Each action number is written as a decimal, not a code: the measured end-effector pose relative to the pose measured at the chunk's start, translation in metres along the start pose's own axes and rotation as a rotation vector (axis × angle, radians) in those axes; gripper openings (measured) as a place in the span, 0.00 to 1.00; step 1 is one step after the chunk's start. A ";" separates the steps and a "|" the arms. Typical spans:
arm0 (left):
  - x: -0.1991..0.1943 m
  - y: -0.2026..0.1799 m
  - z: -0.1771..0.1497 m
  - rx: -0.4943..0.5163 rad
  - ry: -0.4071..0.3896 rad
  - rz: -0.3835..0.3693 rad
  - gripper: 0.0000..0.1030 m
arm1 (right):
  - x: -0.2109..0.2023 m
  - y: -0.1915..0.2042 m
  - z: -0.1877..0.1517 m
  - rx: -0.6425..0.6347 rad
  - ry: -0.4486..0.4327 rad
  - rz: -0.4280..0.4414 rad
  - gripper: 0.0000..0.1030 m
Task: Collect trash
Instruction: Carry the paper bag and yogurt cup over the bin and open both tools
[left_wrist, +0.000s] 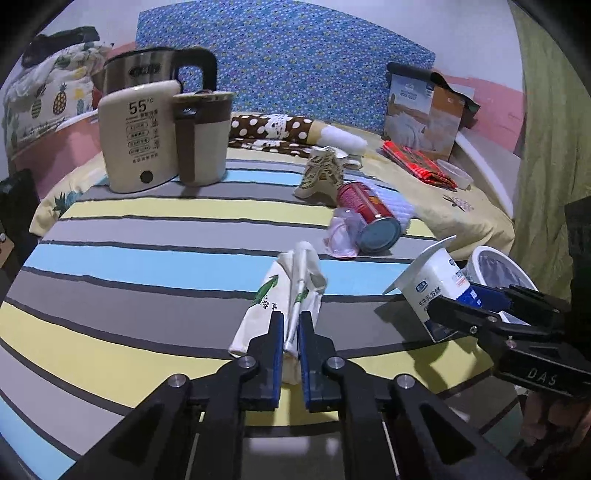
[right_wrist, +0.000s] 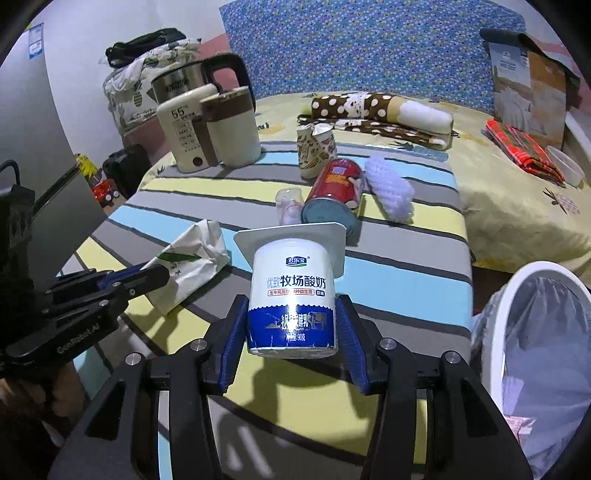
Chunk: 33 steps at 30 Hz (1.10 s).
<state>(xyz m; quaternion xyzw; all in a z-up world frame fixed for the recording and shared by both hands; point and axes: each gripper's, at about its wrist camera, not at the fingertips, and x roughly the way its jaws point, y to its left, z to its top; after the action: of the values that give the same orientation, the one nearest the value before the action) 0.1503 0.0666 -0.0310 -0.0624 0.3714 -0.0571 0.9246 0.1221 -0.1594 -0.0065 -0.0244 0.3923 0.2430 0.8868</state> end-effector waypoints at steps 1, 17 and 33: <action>-0.001 -0.003 -0.001 0.005 -0.001 0.001 0.07 | -0.003 -0.001 -0.001 0.006 -0.005 0.001 0.48; -0.023 -0.060 -0.002 0.045 -0.013 -0.082 0.06 | -0.056 -0.034 -0.015 0.107 -0.103 -0.040 0.48; -0.023 -0.156 0.010 0.170 -0.020 -0.234 0.06 | -0.102 -0.100 -0.044 0.257 -0.163 -0.202 0.48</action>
<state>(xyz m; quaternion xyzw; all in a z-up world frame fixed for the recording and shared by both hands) 0.1318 -0.0826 0.0166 -0.0271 0.3463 -0.1952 0.9172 0.0782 -0.3002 0.0204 0.0695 0.3426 0.1018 0.9314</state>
